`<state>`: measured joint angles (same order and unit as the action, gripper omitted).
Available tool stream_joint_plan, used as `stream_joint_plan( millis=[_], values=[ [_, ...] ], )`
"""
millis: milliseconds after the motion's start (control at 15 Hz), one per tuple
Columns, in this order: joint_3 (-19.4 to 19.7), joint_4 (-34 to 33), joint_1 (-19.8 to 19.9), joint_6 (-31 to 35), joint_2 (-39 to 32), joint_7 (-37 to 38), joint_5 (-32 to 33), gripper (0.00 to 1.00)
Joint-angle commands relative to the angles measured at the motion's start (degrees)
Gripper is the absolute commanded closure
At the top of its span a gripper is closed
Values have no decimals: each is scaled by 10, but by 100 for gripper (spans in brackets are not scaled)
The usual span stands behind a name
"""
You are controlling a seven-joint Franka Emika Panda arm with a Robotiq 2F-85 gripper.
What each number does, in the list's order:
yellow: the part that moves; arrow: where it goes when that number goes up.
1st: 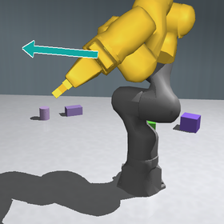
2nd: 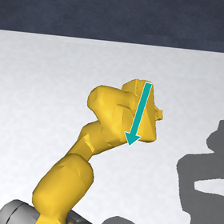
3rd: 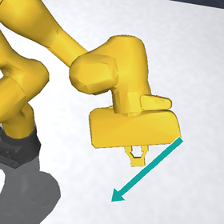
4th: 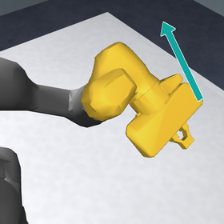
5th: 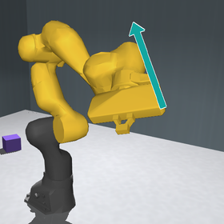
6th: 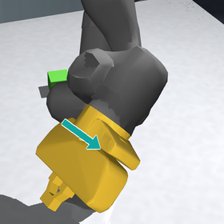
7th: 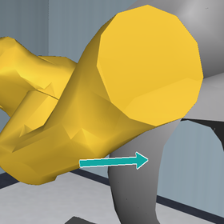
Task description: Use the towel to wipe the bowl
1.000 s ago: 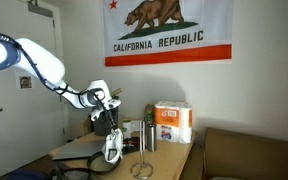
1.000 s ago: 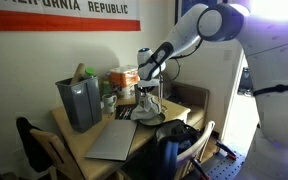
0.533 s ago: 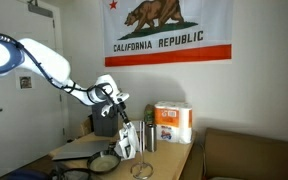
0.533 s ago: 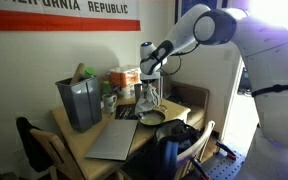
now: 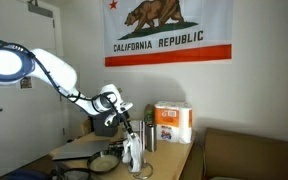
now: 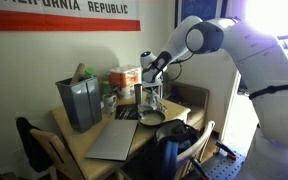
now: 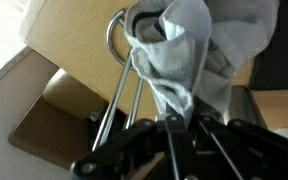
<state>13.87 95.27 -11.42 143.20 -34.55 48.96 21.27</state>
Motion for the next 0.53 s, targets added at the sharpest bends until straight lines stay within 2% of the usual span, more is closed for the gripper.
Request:
stream_joint_plan(
  millis=[0,267,467],
  values=[
    [2,-10,-11,-18,-23,9,2,53],
    [4,-10,-23,-38,-16,-1,4,25],
    [-16,-10,-18,-73,10,-36,-9,1]
  ],
)
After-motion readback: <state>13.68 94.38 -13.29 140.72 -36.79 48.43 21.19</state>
